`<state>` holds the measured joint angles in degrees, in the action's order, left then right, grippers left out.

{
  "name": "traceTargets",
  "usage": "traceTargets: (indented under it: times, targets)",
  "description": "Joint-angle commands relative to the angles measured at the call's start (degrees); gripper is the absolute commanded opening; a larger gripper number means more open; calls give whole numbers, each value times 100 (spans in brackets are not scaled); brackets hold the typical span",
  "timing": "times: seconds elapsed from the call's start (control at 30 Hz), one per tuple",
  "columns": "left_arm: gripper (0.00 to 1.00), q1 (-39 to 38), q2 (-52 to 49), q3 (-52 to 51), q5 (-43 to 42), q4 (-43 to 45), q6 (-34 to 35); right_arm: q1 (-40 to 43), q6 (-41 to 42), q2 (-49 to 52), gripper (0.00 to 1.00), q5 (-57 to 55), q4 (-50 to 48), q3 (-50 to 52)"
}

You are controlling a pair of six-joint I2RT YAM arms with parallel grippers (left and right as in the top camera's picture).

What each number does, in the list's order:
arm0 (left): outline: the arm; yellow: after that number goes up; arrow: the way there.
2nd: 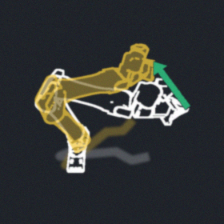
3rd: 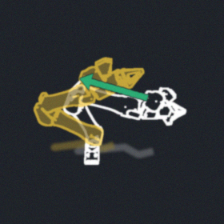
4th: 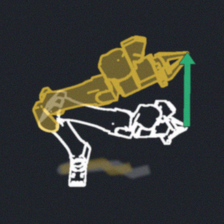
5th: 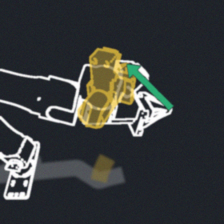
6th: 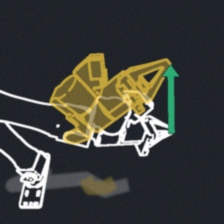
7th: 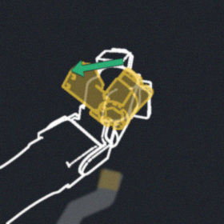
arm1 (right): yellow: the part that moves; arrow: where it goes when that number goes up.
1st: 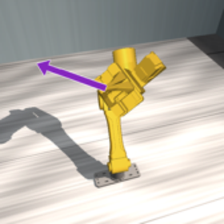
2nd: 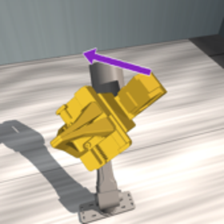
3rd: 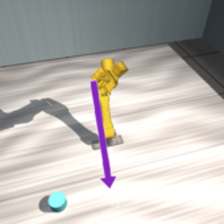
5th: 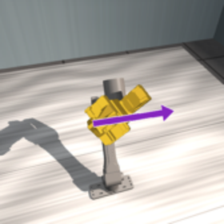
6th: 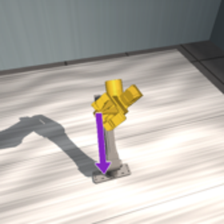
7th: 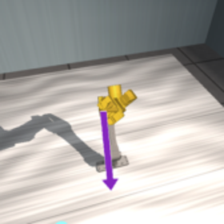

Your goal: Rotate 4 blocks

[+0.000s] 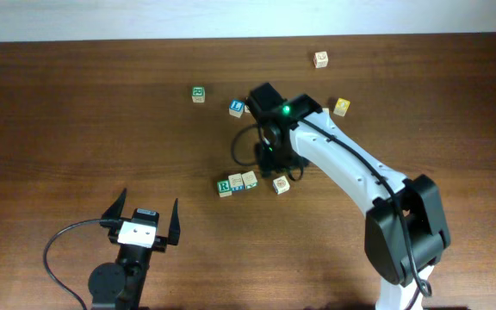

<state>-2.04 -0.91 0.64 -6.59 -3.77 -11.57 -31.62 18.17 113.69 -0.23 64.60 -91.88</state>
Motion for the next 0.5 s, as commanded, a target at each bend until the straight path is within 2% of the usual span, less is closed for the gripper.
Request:
traceTargets:
  times: [0.0,0.1,0.27,0.47]
  targets:
    - [99,-15,28,-9,39,-39,-74,72,-149,39,58,9,-358,844]
    - [99,-15,28,-9,39,-39,-74,90,-278,39,59,369,-793,1196]
    - [99,-15,28,-9,39,-39,-74,90,-278,37,57,367,-1123,1200]
    - [99,-15,28,-9,39,-39,-74,90,-278,37,36,365,-1215,1200]
